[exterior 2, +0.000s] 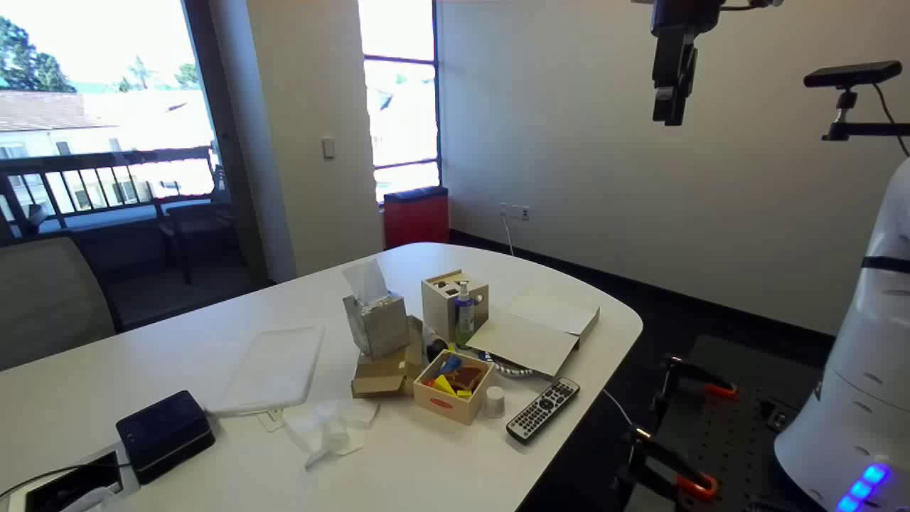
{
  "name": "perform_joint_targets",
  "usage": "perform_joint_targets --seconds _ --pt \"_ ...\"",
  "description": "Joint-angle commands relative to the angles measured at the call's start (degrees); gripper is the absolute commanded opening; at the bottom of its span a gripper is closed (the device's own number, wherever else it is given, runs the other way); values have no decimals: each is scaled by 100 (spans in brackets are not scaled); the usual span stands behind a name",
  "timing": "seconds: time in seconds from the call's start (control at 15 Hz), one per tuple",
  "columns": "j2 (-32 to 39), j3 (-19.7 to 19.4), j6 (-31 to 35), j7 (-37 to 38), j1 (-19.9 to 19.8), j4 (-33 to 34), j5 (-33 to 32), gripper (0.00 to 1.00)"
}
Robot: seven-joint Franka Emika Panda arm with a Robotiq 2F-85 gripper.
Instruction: Move the wooden toy box lid to the right.
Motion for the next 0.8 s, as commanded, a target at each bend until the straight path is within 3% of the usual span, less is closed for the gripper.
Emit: perform_joint_targets --seconds 0.0,0.47,0.73 --pt "10 20 -11 -15 -27 13 16 100" --pt "10 20 -11 -15 -27 13 16 100" --pt "1065 -185 541 -446 256 543 134 100"
